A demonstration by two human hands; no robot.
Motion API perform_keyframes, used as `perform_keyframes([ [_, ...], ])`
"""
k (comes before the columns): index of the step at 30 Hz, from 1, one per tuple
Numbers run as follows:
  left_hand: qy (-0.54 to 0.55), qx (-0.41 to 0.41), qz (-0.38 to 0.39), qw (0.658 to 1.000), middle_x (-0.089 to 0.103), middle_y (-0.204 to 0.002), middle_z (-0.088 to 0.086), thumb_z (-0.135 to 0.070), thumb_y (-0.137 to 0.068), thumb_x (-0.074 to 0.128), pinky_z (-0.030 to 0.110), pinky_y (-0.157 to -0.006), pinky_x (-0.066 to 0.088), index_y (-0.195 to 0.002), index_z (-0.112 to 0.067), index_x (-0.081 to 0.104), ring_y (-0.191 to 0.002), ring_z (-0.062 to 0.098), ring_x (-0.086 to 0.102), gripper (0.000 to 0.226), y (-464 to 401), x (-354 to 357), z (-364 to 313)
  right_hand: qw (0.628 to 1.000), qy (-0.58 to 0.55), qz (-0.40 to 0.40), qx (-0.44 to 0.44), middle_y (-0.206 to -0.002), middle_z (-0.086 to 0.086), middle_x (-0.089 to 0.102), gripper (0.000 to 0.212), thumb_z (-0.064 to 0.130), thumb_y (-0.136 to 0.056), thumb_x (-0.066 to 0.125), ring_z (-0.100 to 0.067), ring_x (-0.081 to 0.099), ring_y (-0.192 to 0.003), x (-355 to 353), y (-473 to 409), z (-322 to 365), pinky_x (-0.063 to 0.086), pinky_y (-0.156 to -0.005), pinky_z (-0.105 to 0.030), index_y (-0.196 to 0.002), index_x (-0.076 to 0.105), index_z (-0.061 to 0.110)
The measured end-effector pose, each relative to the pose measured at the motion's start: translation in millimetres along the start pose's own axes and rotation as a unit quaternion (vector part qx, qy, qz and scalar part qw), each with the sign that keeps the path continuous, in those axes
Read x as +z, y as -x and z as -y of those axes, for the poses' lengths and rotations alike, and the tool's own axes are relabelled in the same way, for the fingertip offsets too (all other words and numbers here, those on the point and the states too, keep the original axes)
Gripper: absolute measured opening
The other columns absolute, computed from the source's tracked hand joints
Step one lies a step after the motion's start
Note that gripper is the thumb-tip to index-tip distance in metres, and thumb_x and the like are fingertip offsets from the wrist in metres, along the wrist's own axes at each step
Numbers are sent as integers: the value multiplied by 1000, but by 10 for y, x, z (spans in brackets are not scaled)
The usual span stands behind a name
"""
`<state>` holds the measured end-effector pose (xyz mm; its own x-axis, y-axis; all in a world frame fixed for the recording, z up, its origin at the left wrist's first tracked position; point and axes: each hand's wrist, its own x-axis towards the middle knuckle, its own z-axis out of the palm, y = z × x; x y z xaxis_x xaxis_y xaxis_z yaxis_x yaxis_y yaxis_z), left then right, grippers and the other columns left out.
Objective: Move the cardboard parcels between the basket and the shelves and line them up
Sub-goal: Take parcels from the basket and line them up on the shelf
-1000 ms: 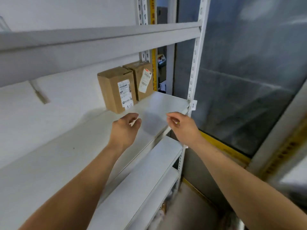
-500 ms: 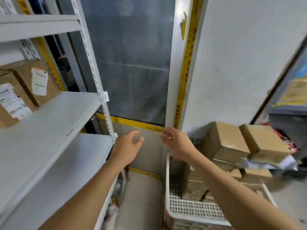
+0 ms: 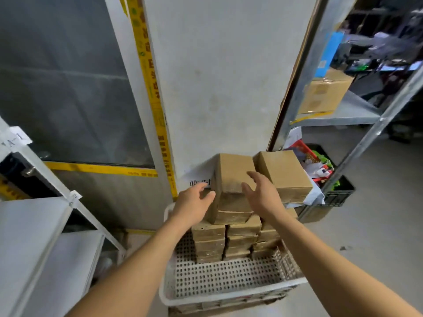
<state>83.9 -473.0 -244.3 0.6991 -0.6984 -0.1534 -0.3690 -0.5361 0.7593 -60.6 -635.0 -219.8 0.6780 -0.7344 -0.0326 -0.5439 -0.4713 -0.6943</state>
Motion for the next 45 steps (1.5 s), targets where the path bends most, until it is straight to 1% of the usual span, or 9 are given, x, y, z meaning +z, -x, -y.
perform_keyframes([
  [4, 1, -32, 24, 999, 49, -158, 0, -61, -102, 51, 42, -113, 46, -158, -26, 40, -138, 22, 53, 67, -322, 254, -140, 998, -46, 12, 46, -118, 2, 61, 43, 29, -107, 59, -24, 61, -121, -21, -184, -180, 45, -95, -33, -145, 51, 9],
  [11, 35, -113, 77, 990, 35, -166, 8, -76, -98, 41, 43, -117, 36, -163, -20, 27, -150, 31, 38, 88, -758, 589, -66, 977, -133, 46, 157, -152, -9, 54, 61, 37, -108, 56, -25, 53, -135, 140, -502, -465, 44, -108, -37, -159, 36, 10],
  [14, 109, -131, 115, 979, 35, -167, 5, -81, -94, 41, 44, -121, 30, -164, -23, 26, -151, 30, 37, 92, -827, 682, 41, 964, -180, 55, 188, -148, -5, 56, 69, 47, -104, 60, -24, 58, -130, 234, -557, -584, 49, -103, -33, -160, 37, 14],
  [22, 193, -126, 133, 964, 37, -167, -4, -94, -81, 41, 52, -124, 29, -165, -40, 21, -151, 24, 37, 102, -760, 652, 110, 932, -320, 26, 168, -125, 1, 73, 41, 42, -106, 60, -19, 69, -115, 432, -433, -631, 57, -101, -39, -138, 62, 17],
  [29, 262, -63, 71, 960, 60, -140, -9, -64, -84, 76, 33, -102, 47, -150, -33, 40, -122, 10, 58, 81, -423, 269, 25, 895, -412, 70, 153, -121, -1, 76, 33, 36, -107, 58, -20, 72, -113, 279, -170, -474, 59, -98, -36, -135, 64, 19],
  [33, 171, -70, -6, 983, 48, -152, -6, -78, -71, 75, 49, -114, 44, -158, -36, 24, -137, 21, 49, 109, -266, 133, 67, 944, -303, 36, 126, -137, 4, 67, 49, 32, -107, 59, -14, 66, -121, 266, -49, -150, 51, -100, -30, -154, 49, 19],
  [36, 65, -37, -97, 992, 46, -155, 0, -80, -67, 72, 53, -109, 47, -161, -34, 16, -137, 25, 44, 119, -159, 46, 46, 973, -222, -14, 57, -128, 13, 65, 39, 36, -107, 60, 4, 60, -107, 272, 53, 216, 47, -90, -17, -143, 54, 24],
  [41, -158, 98, -180, 966, 32, -164, 7, -79, -74, 71, 48, -112, 41, -164, -19, 4, -143, 31, 34, 127, 46, -54, 27, 871, -472, 122, 70, -123, 5, 77, 34, 35, -102, 67, -13, 73, -114, 353, 117, 614, 54, -105, -37, -135, 60, 27],
  [45, -144, 165, -150, 964, 22, -170, 3, -75, -76, 68, 42, -125, 32, -166, -23, 3, -155, 23, 21, 122, 195, -105, 98, 842, -519, 147, 34, -124, -15, 76, 41, 28, -100, 70, -32, 73, -116, 366, 91, 754, 57, -104, -47, -135, 63, 6],
])
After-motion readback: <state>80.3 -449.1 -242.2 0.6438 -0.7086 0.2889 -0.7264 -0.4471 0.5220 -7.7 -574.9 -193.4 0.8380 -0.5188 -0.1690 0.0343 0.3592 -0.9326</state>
